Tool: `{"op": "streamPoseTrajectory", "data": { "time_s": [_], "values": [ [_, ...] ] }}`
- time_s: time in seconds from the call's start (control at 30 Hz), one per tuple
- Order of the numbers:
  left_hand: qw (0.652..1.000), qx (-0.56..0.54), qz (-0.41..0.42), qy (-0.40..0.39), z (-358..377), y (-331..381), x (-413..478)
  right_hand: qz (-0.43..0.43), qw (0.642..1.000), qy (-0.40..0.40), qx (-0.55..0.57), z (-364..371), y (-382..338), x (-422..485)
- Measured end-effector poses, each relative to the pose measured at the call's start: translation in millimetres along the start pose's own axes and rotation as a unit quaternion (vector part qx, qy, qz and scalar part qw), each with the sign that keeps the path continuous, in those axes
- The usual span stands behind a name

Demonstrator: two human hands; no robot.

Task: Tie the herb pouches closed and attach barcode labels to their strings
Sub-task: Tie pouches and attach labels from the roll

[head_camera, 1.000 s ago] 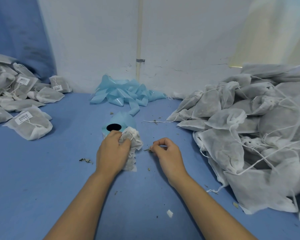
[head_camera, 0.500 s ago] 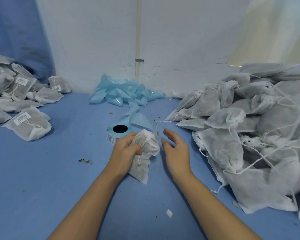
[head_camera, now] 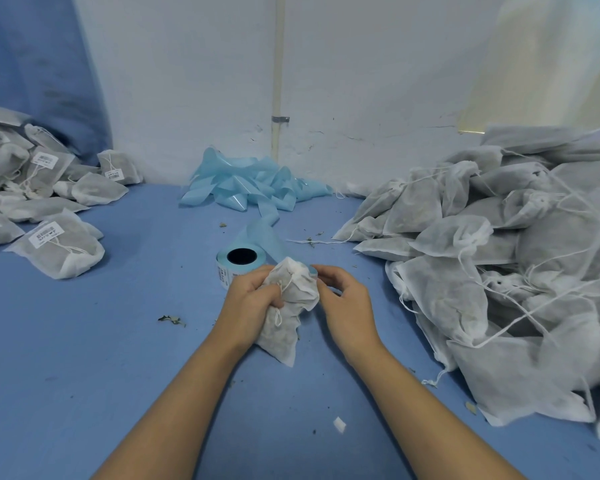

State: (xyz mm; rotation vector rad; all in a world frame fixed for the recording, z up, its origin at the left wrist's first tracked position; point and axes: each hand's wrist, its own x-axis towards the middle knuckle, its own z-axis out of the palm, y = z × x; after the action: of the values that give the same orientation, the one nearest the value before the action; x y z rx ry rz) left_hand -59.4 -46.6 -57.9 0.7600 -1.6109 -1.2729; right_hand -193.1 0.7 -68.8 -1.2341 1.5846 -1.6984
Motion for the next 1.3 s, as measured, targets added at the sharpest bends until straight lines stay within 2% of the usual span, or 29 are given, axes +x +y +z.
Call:
{"op": "streamPoseTrajectory", "data": {
  "time_s": [0.4,0.6,0.73,0.87,1.0,1.3],
  "values": [
    [1.000,-0.008,-0.013,0.009,-1,1,-1,0.034,0.997,0.058,0.037,-3,4,3],
    [0.999,-0.011,-0.019,0.035,-2,-2,2,0.078,0.970,0.166,0.161,-7,1,7],
    [0.999,-0.015,-0.020,0.045,-3,-6,3,0.067,0.960,0.208,0.175,-8,-2,7],
    [0.998,-0.030,-0.001,0.060,1,-6,6,0.058,0.963,0.199,0.174,-4,-5,5],
    [0.990,-0.083,-0.003,0.112,9,-1,11,0.023,0.968,0.173,0.181,-2,-10,-1],
    [0.973,-0.155,-0.007,0.170,11,-1,15,-0.113,0.989,0.094,0.029,5,-21,-18]
  ]
}}
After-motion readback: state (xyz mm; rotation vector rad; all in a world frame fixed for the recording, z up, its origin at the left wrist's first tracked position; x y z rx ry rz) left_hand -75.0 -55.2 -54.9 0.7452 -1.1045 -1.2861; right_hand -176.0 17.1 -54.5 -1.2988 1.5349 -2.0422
